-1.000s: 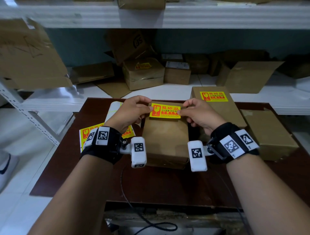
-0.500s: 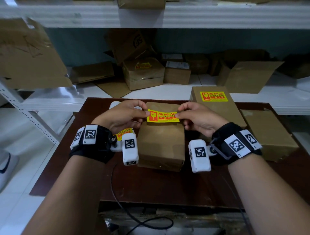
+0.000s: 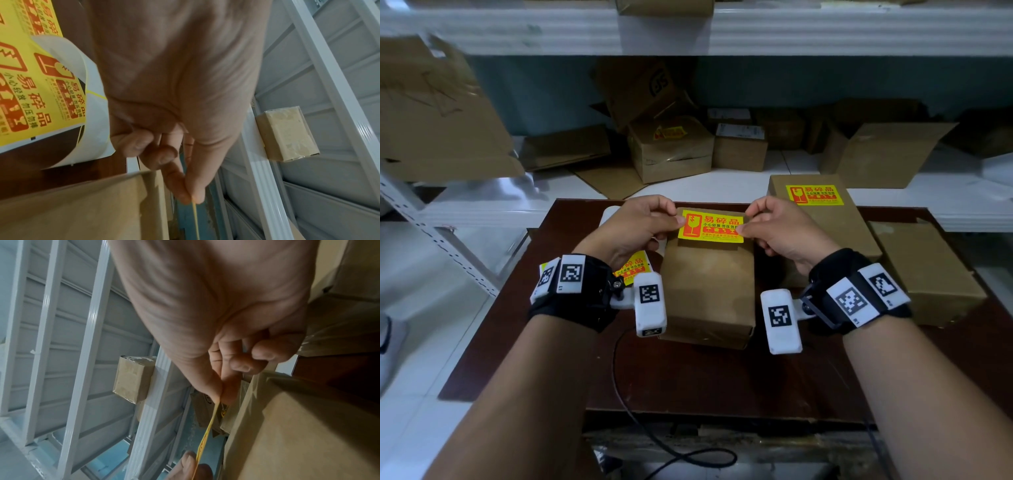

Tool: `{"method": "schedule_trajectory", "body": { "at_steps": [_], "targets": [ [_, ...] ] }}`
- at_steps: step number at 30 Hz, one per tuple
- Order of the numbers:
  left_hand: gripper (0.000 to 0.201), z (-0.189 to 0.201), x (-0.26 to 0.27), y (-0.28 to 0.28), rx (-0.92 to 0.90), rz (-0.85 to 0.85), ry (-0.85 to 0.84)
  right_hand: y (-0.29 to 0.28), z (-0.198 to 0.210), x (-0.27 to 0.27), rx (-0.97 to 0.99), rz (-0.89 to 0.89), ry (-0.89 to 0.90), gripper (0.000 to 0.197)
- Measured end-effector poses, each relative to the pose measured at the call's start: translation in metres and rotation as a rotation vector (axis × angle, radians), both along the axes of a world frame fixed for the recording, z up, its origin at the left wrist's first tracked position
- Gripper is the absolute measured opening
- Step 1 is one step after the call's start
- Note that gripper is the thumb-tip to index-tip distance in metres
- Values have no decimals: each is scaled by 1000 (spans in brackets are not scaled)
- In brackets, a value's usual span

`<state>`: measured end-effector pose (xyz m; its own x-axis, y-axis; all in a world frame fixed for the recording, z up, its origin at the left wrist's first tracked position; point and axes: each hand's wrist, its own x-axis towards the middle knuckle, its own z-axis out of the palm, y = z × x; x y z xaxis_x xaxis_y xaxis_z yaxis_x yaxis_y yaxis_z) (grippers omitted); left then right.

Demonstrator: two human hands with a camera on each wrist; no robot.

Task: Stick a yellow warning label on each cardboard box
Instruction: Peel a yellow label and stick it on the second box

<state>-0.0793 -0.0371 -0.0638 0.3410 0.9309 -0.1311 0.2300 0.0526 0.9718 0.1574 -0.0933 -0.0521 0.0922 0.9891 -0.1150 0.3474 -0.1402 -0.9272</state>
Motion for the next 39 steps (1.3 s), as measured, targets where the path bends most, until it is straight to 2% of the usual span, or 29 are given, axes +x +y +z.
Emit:
{"method": "schedule_trajectory", "body": {
  "at_steps": [8, 12, 29, 39],
  "targets": [
    [16, -1, 4, -4, 51, 29, 131, 3, -8, -1, 25, -32, -67, 30],
    [18, -1, 5, -3, 50, 39, 148, 5, -10, -2, 18, -31, -94, 27],
    [21, -5, 7, -2, 33, 56, 89, 9, -18, -4, -17, -14, -104, 27],
    [22, -4, 9, -4, 48, 58, 108, 8, -17, -6, -49, -42, -33, 27]
  ]
}}
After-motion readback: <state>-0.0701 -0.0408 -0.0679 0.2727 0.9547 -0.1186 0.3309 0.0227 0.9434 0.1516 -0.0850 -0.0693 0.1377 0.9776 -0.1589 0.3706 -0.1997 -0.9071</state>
